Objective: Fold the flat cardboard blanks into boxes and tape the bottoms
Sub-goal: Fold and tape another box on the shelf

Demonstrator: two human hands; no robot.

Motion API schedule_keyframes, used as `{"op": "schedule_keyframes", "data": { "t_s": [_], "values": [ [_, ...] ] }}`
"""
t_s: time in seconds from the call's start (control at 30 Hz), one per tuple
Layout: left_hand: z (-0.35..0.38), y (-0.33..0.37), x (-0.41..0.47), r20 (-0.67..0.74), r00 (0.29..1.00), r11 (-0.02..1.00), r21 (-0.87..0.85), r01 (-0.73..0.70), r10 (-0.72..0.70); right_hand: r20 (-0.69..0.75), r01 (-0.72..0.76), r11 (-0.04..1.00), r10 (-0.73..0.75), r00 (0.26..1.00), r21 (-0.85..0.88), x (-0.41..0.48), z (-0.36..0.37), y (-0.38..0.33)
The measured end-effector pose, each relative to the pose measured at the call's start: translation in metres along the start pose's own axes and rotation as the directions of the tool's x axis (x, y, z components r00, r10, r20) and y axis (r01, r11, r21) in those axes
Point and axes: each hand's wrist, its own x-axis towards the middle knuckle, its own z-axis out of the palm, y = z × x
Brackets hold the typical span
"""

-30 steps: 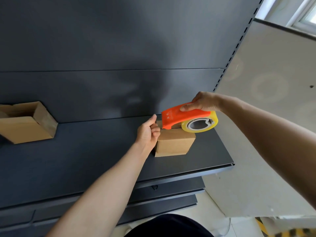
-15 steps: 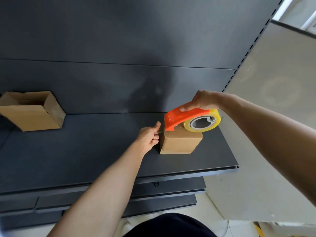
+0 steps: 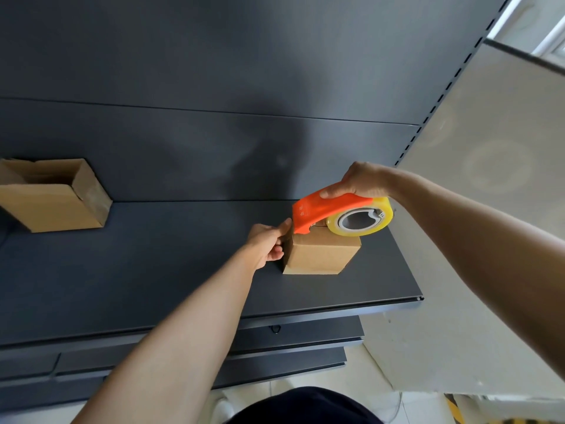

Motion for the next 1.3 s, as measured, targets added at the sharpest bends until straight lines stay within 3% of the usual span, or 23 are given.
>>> {"op": "schedule_keyframes", "data": {
  "t_s": [0.1,0.17,0.27,0.33,0.4,0.47,0.63,0.7,0.8,0.9,1.3],
  "values": [
    [-0.01,-0.016,-0.002,-0.053,0.997,0.964,0.254,0.074,-0.062,-0.005,-0.005,1.0,0.005,1.0,-0.001,0.0,0.0,0.001],
    [-0.011,-0.026,-0.004,-0.1,0.994,0.96,0.269,0.074,-0.049,-0.009,-0.006,1.0,0.006,1.0,0.013,0.002,0.0,0.002],
    [-0.005,-0.018,-0.005,-0.113,0.979,0.976,0.155,-0.151,0.169,-0.003,-0.005,1.0,0.005,1.0,0.012,0.005,-0.001,0.001],
    [-0.003,-0.002,-0.01,-0.048,0.951,0.949,0.09,-0.301,0.306,0.003,-0.005,1.0,0.004,1.0,0.015,0.007,-0.002,0.0],
    [-0.003,0.006,-0.014,0.057,0.932,0.926,0.104,-0.362,0.358,0.008,-0.006,1.0,0.006,1.0,0.022,0.008,-0.002,0.0],
    [-0.003,0.004,-0.015,0.155,0.928,0.919,0.157,-0.362,0.339,0.01,-0.003,1.0,0.003,1.0,0.016,0.008,-0.001,0.0],
    [-0.003,-0.004,-0.021,0.228,0.928,0.933,0.14,-0.331,0.295,0.004,-0.004,1.0,0.004,1.0,0.021,0.01,-0.001,0.002],
    [-0.003,-0.002,-0.024,0.345,0.901,0.939,0.124,-0.32,0.262,0.008,0.001,1.0,-0.001,1.0,0.029,0.01,-0.002,0.002],
    [0.001,0.005,-0.028,0.476,0.854,0.887,0.275,-0.37,0.209,0.012,0.003,1.0,-0.003,1.0,0.024,0.011,-0.001,0.002],
    [0.008,0.009,-0.028,0.423,0.883,0.821,0.417,-0.39,0.205,0.018,-0.001,1.0,0.0,1.0,0.026,0.01,-0.001,0.002],
    [0.008,0.018,-0.017,0.352,0.903,0.774,0.49,-0.4,0.244,0.085,0.033,0.999,-0.035,0.996,0.034,0.0,-0.008,0.015]
  ]
}}
